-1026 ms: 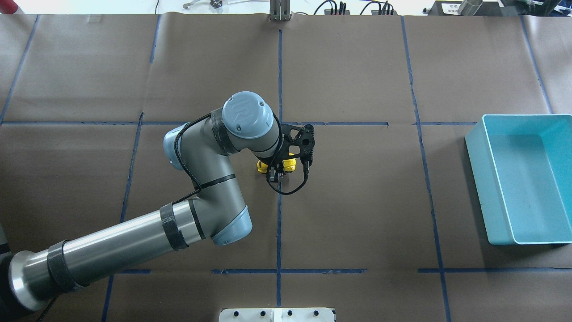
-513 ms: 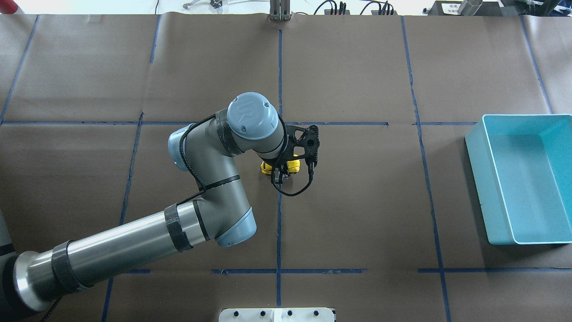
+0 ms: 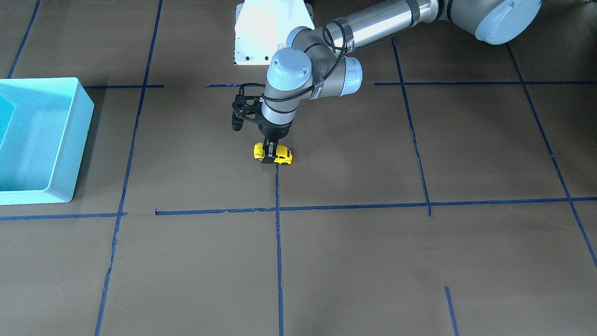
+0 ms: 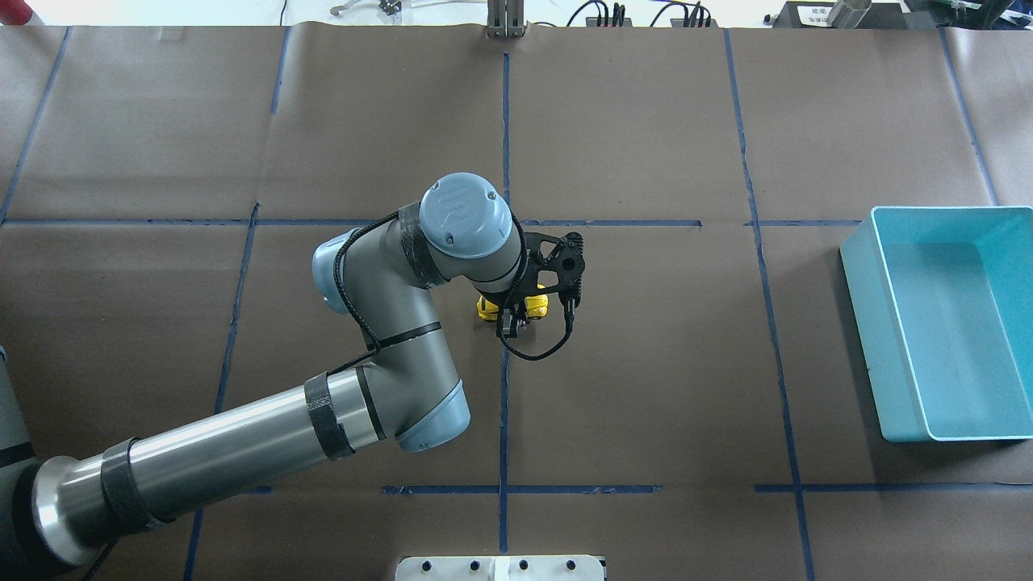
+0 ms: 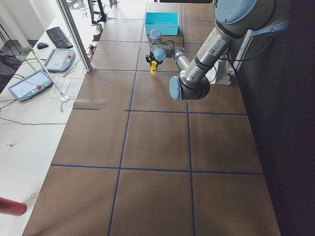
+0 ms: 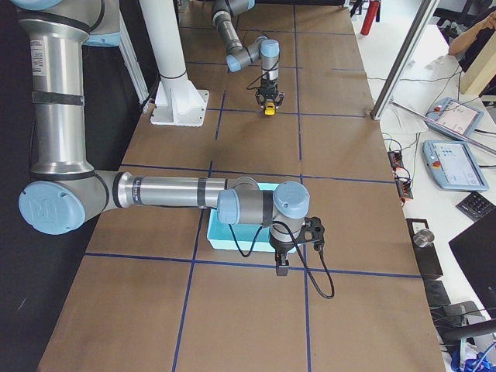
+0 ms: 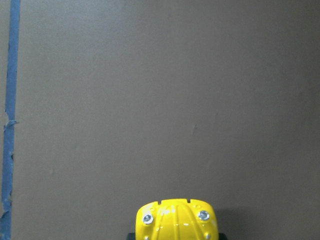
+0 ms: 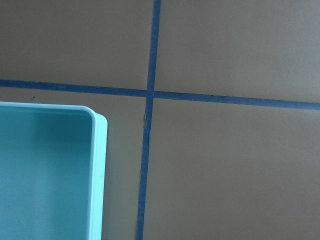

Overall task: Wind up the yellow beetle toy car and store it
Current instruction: 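Press the held car onto the table with the left gripper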

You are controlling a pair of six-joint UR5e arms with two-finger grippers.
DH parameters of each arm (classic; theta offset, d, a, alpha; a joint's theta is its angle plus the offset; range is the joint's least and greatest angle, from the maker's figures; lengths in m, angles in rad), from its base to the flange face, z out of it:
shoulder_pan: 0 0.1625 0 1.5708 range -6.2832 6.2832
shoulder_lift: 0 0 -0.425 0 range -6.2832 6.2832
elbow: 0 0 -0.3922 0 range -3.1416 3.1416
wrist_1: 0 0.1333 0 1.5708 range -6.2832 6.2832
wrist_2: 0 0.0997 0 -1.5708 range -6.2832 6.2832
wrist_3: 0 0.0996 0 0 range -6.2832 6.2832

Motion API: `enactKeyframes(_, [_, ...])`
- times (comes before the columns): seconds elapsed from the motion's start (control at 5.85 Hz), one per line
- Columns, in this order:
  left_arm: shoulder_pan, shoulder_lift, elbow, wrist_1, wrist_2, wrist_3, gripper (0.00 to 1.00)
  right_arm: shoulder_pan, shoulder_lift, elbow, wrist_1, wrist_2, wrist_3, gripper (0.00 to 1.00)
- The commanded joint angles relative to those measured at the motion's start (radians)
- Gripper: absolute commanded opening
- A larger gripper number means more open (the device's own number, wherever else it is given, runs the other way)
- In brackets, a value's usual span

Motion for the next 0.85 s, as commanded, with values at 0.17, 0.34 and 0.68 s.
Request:
enactKeyframes(0.17, [0.0, 0.004, 0.007, -0.002, -0.002, 0.006, 0.0, 0.0, 0.0, 0.0, 0.0, 0.0, 0.0, 1.0])
enactKeyframes(0.34, [-0.003, 0.005, 0.005, -0.005, -0.002, 0.007, 0.0, 0.0, 0.0, 0.0, 0.0, 0.0, 0.0, 1.0])
enactKeyframes(0.68, [-0.011, 0.018, 0.002, -0.005, -0.029, 0.007, 0.0, 0.0, 0.0, 0.0, 0.0, 0.0, 0.0, 1.0])
